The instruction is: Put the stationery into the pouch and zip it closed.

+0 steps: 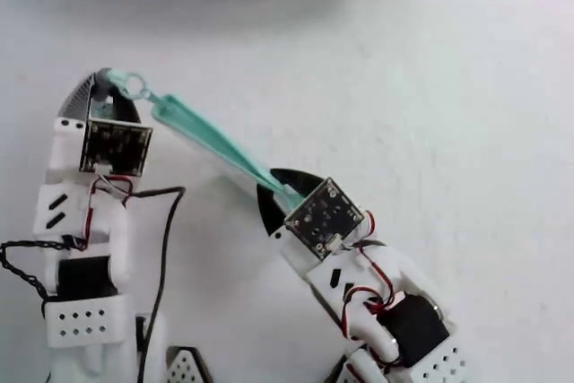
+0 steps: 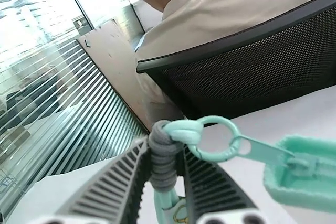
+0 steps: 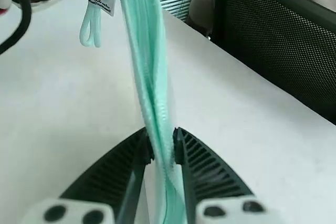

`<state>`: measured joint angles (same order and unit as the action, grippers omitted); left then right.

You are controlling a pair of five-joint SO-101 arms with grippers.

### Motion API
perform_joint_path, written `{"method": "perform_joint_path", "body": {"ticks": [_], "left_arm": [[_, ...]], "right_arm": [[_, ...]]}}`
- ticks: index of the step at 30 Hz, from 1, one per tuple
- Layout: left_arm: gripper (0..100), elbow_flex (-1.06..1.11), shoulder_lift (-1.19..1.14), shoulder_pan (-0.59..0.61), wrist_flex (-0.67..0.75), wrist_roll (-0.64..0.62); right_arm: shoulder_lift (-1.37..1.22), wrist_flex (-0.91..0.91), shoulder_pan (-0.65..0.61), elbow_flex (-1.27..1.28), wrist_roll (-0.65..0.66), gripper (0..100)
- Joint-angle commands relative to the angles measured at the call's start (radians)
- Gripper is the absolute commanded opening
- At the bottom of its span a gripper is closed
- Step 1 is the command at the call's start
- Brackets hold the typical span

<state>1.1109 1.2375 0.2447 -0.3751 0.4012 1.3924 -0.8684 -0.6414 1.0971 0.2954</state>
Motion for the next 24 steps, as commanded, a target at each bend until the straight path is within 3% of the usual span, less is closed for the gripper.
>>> {"method": "perform_joint_path", "body": {"ticks": [1,11,14,18,21,24], "left_arm": [[2,-0.069,-0.002,0.039,0.015,0.008],[3,-0.068,-0.002,0.074,0.015,0.008],[9,-0.068,0.004,0.05,-0.011,0.0],[28,-0.103,0.038,-0.018,-0.129,-0.13],[27,-0.201,0.148,-0.094,-0.296,-0.138],[27,-0.302,0.283,-0.188,-0.419,-0.133]], "right_arm": [[-0.004,0.027,0.027,0.031,-0.018,2.2],[-0.002,0.051,0.025,0.055,-0.02,2.2],[-0.002,0.053,0.025,0.057,-0.021,2.2],[-0.002,0.079,0.027,0.058,-0.057,2.2],[0.001,0.117,0.059,0.055,-0.063,2.2],[0.048,0.183,0.179,0.054,-0.063,2.2]]}}
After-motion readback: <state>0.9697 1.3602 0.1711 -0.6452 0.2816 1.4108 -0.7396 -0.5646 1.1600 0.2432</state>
